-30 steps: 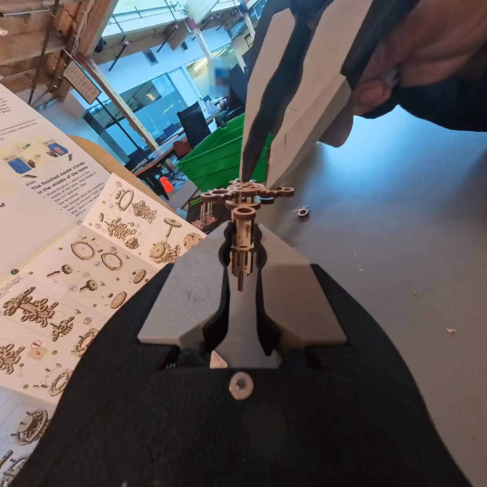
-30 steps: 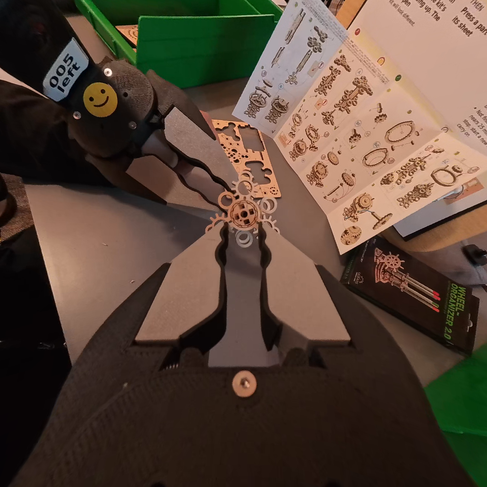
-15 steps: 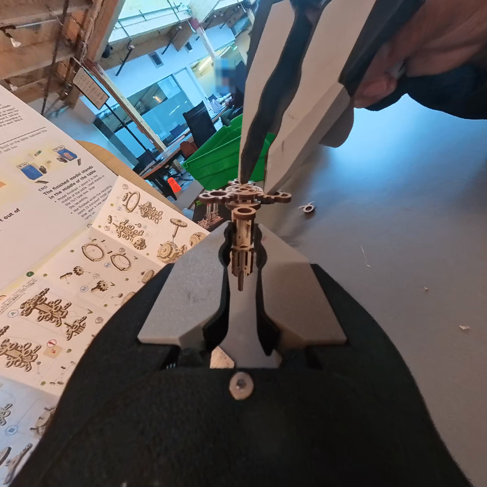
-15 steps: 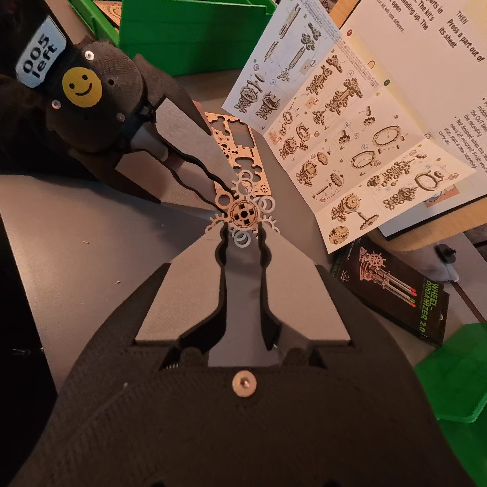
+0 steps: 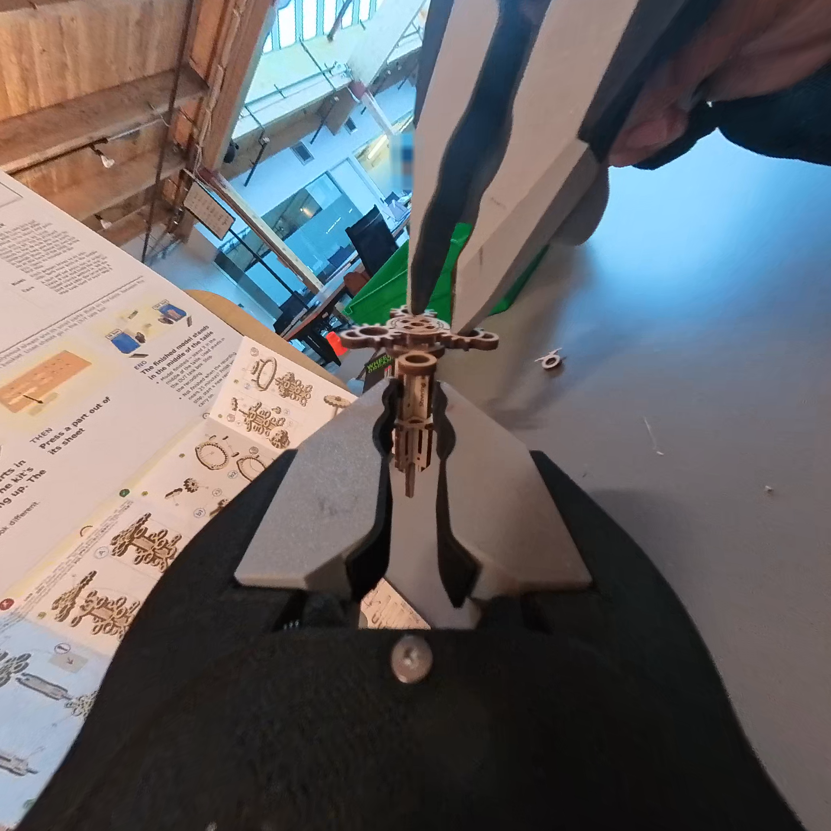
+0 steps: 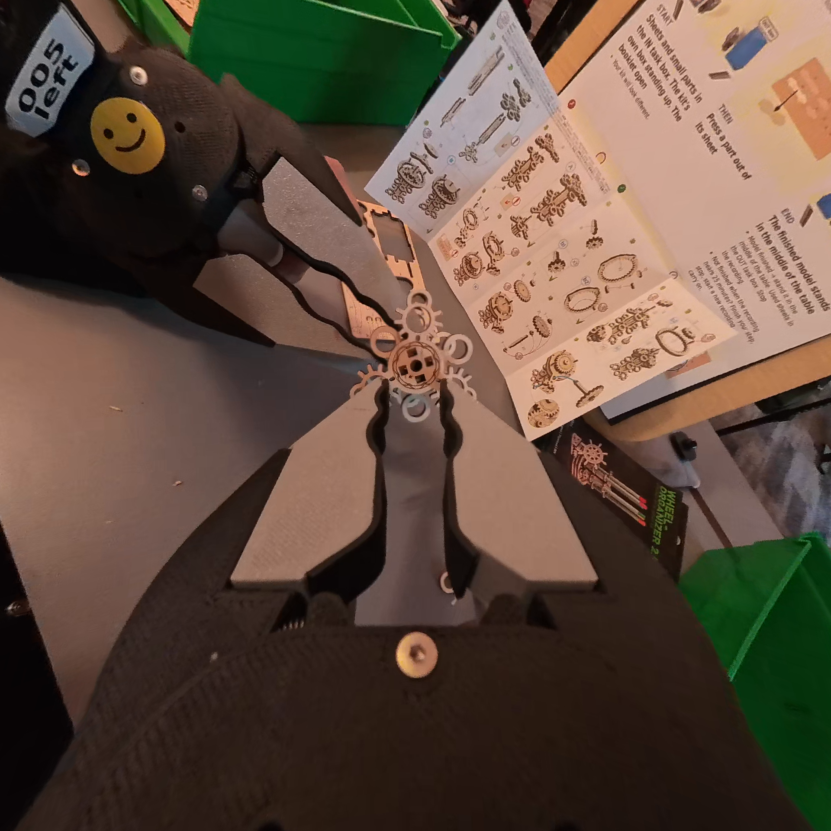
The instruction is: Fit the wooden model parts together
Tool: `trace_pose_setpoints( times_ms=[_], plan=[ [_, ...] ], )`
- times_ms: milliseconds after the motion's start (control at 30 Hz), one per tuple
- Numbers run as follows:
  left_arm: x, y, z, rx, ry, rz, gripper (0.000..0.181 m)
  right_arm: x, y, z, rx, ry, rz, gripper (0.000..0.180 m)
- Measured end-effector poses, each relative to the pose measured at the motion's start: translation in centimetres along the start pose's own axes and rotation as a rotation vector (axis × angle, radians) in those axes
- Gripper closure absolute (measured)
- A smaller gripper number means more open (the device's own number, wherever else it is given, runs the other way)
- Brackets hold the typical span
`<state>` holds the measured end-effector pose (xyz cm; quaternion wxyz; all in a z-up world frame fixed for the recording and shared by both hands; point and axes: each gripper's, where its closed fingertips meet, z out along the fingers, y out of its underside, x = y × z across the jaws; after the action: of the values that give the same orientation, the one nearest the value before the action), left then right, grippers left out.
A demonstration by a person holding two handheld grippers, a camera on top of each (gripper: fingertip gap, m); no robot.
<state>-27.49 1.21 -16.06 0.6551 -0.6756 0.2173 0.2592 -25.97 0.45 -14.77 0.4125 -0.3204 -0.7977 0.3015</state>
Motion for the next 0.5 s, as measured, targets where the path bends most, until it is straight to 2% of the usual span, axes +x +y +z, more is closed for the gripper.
trace_pose_setpoints(
  times_ms=[500],
  plan=[
    [0.19,-0.21,0.05,0.016,0.005,-0.001,0.170,0.33,0.22,-0.24,-0.007,0.012,0.004,0.161]
  ],
)
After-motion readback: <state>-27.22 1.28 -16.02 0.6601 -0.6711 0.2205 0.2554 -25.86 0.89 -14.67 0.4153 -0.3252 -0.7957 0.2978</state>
